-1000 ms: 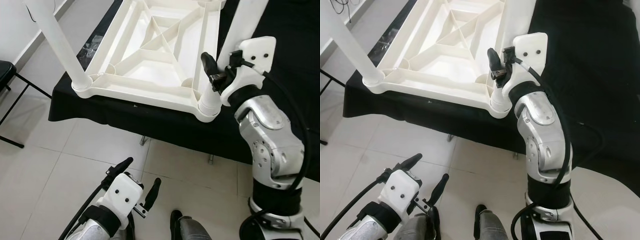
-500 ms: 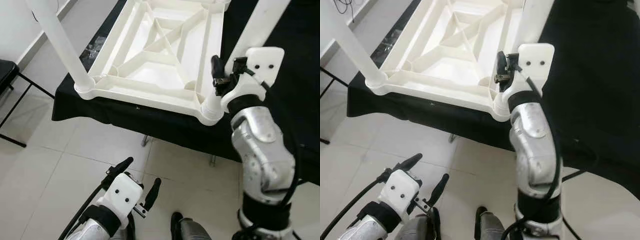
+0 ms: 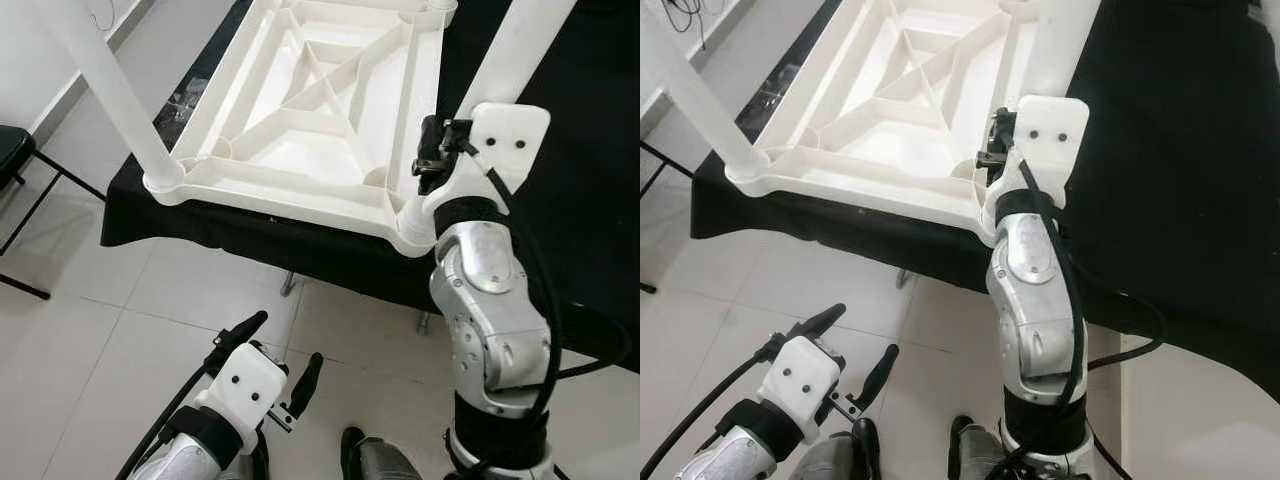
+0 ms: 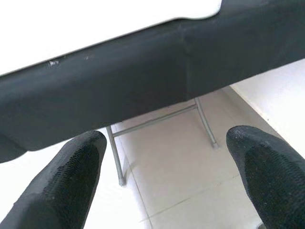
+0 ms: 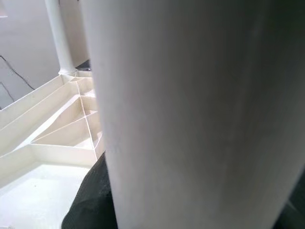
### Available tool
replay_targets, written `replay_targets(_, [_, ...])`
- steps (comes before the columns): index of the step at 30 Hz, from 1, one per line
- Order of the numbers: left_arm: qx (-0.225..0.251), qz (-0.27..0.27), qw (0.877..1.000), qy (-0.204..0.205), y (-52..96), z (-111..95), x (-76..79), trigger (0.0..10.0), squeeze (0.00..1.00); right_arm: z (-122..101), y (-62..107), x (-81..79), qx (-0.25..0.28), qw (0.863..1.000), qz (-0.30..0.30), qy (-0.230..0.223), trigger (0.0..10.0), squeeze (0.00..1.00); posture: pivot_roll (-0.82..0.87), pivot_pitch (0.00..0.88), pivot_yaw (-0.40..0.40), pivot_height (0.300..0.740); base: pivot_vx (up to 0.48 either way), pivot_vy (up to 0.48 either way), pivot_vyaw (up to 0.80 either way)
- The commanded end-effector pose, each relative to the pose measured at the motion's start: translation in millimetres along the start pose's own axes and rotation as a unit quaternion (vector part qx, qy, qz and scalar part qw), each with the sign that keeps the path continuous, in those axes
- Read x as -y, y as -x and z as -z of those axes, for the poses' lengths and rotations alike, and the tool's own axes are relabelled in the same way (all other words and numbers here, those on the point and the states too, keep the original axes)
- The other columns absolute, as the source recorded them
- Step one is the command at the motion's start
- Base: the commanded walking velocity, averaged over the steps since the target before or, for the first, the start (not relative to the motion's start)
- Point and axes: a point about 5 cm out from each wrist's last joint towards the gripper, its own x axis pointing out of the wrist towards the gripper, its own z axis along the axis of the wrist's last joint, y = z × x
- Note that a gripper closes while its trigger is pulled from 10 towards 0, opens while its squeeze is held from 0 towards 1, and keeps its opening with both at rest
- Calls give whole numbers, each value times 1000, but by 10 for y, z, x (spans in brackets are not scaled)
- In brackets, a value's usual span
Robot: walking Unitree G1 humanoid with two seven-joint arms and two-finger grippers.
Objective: Building children table
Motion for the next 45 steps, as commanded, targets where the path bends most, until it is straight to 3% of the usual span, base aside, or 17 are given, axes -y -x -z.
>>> replay_targets(1, [-14, 2, 1000, 1, 26, 58, 17, 10000, 0, 550, 4, 60, -148, 989, 5, 19, 10000, 1000, 40, 370, 6, 740, 0, 0, 0])
replay_targets(10, [-15, 2, 1000, -1, 24, 65, 14, 10000, 0, 380, -86, 121, -105, 994, -16, -8, 10000, 1000, 38, 367, 7, 740, 0, 0, 0])
replay_targets(11, [-15, 2, 1000, -1, 25, 66, 16, 10000, 0, 334, -116, 134, -91, 995, -36, -22, 10000, 690, 37, 364, 8, 740, 0, 0, 0])
replay_targets(12, [-15, 2, 1000, -1, 25, 66, 16, 10000, 0, 334, -116, 134, -91, 995, -36, -22, 10000, 690, 37, 364, 8, 740, 0, 0, 0])
replay_targets(13, [-15, 2, 1000, -1, 25, 67, 17, 10000, 0, 303, -136, 145, -82, 995, -50, -32, 10000, 0, 37, 364, 8, 740, 0, 0, 0])
replay_targets(21, [-15, 2, 1000, -1, 21, 67, 28, 10000, 0, 37, -334, 247, -1, 987, -156, -40, 10000, 0, 43, 361, 6, 740, 0, 0, 0])
replay_targets(22, [-15, 2, 1000, -2, 22, 66, 29, 10000, 0, -65, -413, 324, 22, 982, -185, -22, 10000, 0, 45, 361, 4, 740, 0, 0, 0])
replay_targets(25, [-15, 2, 1000, -2, 24, 66, 29, 10000, 0, -151, -471, 361, 38, 976, -212, 2, 10000, 0, 45, 361, 4, 740, 0, 0, 0])
replay_targets(27, [-14, 1, 1000, -2, 23, 63, 31, 10000, 0, -223, -509, 347, 47, 964, -261, 0, 10000, 0, 45, 364, 0, 740, 0, 0, 0])
replay_targets(31, [-14, 1, 1000, -2, 24, 60, 37, 10000, 0, -293, -549, 341, 59, 954, -293, 17, 10000, 0, 50, 365, -4, 740, 0, 0, 0])
replay_targets(35, [-14, 0, 1000, -2, 24, 57, 43, 10000, 0, -327, -576, 315, 58, 934, -353, 20, 10000, 0, 53, 368, -6, 740, 0, 0, 0])
replay_targets(36, [-14, 0, 1000, -2, 26, 56, 43, 10000, 0, -348, -582, 313, 58, 923, -381, 10, 4549, 0, 53, 369, -7, 740, 0, 0, 0])
replay_targets(37, [-14, 0, 1000, -2, 27, 55, 43, 10000, 0, -367, -595, 314, 55, 914, -403, 3, 0, 0, 52, 371, -7, 740, 0, 0, 0])
replay_targets(45, [-14, 0, 1000, -2, 27, 56, 42, 10000, 0, -396, -681, 352, 47, 898, -436, 6, 0, 0, 52, 371, -7, 740, 0, 0, 0])
